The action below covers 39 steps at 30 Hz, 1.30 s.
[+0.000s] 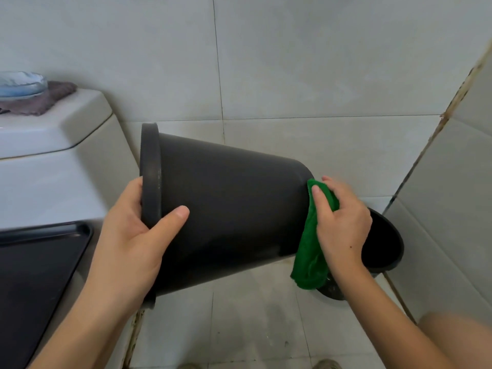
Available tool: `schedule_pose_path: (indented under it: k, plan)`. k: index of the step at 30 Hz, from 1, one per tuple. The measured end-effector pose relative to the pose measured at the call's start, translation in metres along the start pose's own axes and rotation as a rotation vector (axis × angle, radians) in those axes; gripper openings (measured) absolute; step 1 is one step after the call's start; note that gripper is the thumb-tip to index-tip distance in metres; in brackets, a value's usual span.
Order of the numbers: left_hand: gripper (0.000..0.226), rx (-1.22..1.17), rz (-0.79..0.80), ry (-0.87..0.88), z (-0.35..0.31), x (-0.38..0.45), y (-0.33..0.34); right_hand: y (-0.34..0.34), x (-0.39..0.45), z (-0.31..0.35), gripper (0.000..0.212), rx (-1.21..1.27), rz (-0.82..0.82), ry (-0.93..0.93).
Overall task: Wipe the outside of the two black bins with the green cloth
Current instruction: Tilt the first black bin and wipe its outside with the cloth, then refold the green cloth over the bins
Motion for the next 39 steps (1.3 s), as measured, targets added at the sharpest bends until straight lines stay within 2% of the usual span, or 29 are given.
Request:
schedule_pose_path:
  k: [4,6,8,9,12,13,15,17,19,25,29,35,39]
  plan:
    - [0.036,-0.004,0.009,0.072,-0.005,-0.008,0.003,-0.005,0.022,0.004,0.023,-0.018,-0.013,-0.010]
    - [0.036,0.000,0.032,0.083,-0.006,-0.010,0.009,-0.004,0.006,0.019,0.020,0.013,-0.045,-0.154]
    - [0.039,0.014,0.064,0.071,-0.004,-0.010,0.013,0.006,-0.012,0.028,0.019,-0.006,-0.006,-0.317]
    - [0.039,0.022,0.077,0.063,-0.003,-0.010,0.013,0.010,-0.010,0.024,0.021,-0.019,0.019,-0.313]
    - [0.040,0.054,0.103,0.076,-0.006,-0.012,0.012,0.007,0.021,-0.004,0.033,-0.077,0.028,-0.015]
    - [0.041,0.066,0.106,0.079,-0.006,-0.013,0.011,0.005,0.025,-0.013,0.031,-0.094,0.031,0.028]
    - [0.042,0.065,0.104,0.074,-0.006,-0.013,0.011,0.004,0.021,-0.007,0.022,-0.078,0.063,-0.044]
    - [0.042,0.041,0.077,0.054,-0.002,-0.009,0.008,0.008,0.008,0.009,0.021,-0.050,0.146,-0.190]
    - [0.039,0.036,0.065,0.035,0.004,-0.003,0.005,0.010,0.002,0.013,0.021,-0.056,0.171,-0.253]
    - [0.038,0.066,0.082,0.026,0.019,0.010,0.011,0.003,0.009,-0.014,0.015,0.084,0.105,0.033]
    - [0.040,0.270,0.113,0.073,0.035,0.017,0.018,0.003,0.004,-0.014,0.013,0.083,0.130,0.045]
    - [0.049,0.632,0.269,0.149,0.063,0.019,0.050,0.012,-0.009,-0.021,0.013,0.074,0.198,0.067]
    - [0.047,0.844,0.365,0.107,0.094,0.025,0.076,0.022,-0.011,-0.023,0.012,0.219,0.278,0.168]
Point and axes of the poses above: each hand's wrist, its own x-axis towards the middle knuckle, its own y-axis out of the palm, z = x × y, the point moved 6 cm from there along x, towards the middle knuckle, and after that the axes turned 1 degree about -x, right-handed, at the moved point
